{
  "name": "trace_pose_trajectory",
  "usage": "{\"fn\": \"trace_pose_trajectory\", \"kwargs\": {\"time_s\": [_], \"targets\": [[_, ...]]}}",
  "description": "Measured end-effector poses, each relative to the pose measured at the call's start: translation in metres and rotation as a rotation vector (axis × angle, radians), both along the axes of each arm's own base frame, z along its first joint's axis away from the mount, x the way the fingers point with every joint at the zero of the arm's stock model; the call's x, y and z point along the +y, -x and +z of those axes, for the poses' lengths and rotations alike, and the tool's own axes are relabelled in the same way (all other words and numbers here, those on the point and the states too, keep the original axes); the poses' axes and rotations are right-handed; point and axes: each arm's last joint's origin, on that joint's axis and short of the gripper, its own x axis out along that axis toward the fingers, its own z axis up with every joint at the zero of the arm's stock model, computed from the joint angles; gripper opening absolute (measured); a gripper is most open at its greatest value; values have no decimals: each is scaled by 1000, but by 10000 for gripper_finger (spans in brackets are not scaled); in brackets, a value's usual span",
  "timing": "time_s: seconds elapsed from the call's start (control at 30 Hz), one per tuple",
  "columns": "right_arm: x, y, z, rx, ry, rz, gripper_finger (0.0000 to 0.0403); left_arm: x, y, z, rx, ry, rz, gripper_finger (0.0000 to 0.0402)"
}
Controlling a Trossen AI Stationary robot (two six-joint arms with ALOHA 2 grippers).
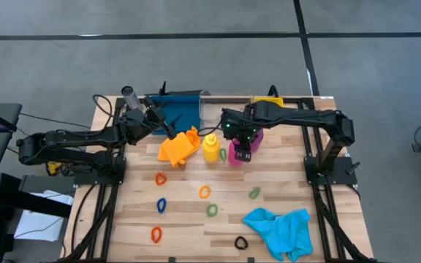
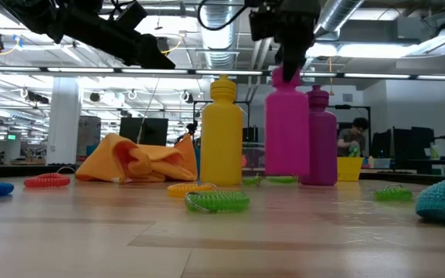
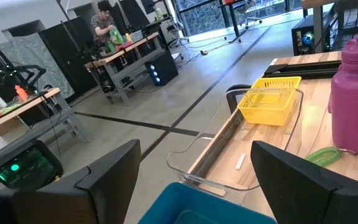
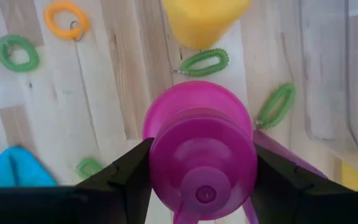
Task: Pick & Place Sports Items
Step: Put the pink tumbler into the transparent bin
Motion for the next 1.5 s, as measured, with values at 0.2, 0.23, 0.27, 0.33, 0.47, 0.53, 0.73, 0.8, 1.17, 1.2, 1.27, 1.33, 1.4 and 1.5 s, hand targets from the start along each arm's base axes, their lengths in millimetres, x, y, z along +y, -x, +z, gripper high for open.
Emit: {"fn": "trace_pose_trajectory", "kwargs": {"time_s": [0.2, 0.23, 0.27, 0.33, 0.47, 0.53, 0.73, 0.8, 1.17, 1.2, 1.27, 1.33, 1.4, 1.5], "targets": [[-2, 8, 52, -59, 91, 5, 203, 0, 0, 0, 0, 0, 0, 300], [-3, 10, 62, -86, 103, 10, 203, 0, 0, 0, 0, 0, 0, 300], [-3, 11, 72, -113, 112, 15, 203, 0, 0, 0, 0, 0, 0, 300], [-5, 16, 91, -170, 124, 9, 203, 0, 0, 0, 0, 0, 0, 300], [-16, 27, 120, -264, 153, -18, 203, 0, 0, 0, 0, 0, 0, 300], [-24, 33, 128, -273, 175, -32, 203, 0, 0, 0, 0, 0, 0, 300], [-62, 47, 132, -267, 221, -139, 203, 0, 0, 0, 0, 0, 0, 300], [-77, 52, 133, -268, 234, -184, 203, 0, 0, 0, 0, 0, 0, 300], [-159, 58, 111, -270, 232, -310, 203, 0, 0, 0, -1, 0, 1, 300], [-167, 57, 105, -263, 220, -313, 203, 0, 0, 0, 0, 0, 1, 300], [-179, 50, 94, -261, 198, -300, 203, 0, 0, 0, 0, 0, 2, 300], [-191, 44, 81, -253, 155, -282, 203, 0, 0, 0, 0, 0, 2, 300], [-199, 35, 66, -231, 119, -264, 203, 0, 0, 0, 1, -1, 1, 300], [-206, 24, 48, -186, 97, -232, 203, 0, 0, 0, 2, -2, 1, 300]]}}
